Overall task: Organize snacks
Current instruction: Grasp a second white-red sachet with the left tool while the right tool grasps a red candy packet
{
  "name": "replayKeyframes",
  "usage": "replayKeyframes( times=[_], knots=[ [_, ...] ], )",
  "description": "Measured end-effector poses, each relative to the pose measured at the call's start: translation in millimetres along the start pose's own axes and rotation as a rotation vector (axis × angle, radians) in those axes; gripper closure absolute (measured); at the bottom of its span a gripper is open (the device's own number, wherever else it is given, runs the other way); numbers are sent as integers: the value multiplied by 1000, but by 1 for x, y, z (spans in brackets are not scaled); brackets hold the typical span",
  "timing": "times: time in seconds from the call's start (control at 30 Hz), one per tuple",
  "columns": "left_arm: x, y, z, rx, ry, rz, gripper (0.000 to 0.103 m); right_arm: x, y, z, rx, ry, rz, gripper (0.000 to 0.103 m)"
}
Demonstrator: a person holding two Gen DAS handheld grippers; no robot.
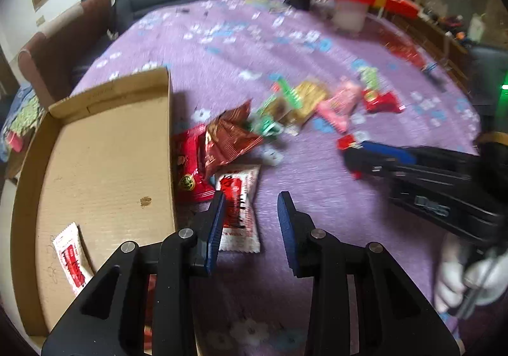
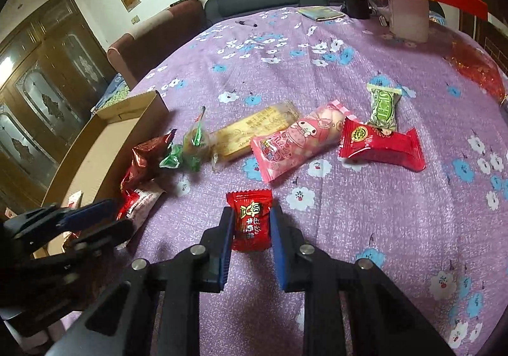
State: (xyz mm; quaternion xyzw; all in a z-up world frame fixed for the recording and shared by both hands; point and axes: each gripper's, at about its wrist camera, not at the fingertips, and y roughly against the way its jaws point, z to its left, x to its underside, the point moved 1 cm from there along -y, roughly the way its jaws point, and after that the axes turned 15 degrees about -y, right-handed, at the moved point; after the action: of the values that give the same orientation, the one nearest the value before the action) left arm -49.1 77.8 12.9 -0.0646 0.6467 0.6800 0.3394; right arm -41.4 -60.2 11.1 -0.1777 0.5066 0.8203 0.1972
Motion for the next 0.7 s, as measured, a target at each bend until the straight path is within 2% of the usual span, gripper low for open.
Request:
replayKeyframes(
  times=[0.03,0.1,0.2,0.23,0.33,0.47,0.7],
  knots=[
    [0,-4,0,-13,0,17,71,0,0,-1,-3,-4,2,77],
    [0,-10,1,-30,-3,43,62,0,1,-1,-7,-10,4,77],
    [-1,-14,-6,-14,-30,72,61,0,1,-2,-8,-13,4,77],
    [-1,-12,-11,-23,-56,58,62,0,1,-2,-6,-13,5,77],
    [1,-10,-19,22,-81,40,72,2,2,-1,2,-7,0,78],
    [3,-5,-17,79,-24,-1,75,2,4,-1,-1,-18,-9,78],
    [18,36,15,148,118,-115,75,1,13,-1,-50,-21,-45,78]
  ],
)
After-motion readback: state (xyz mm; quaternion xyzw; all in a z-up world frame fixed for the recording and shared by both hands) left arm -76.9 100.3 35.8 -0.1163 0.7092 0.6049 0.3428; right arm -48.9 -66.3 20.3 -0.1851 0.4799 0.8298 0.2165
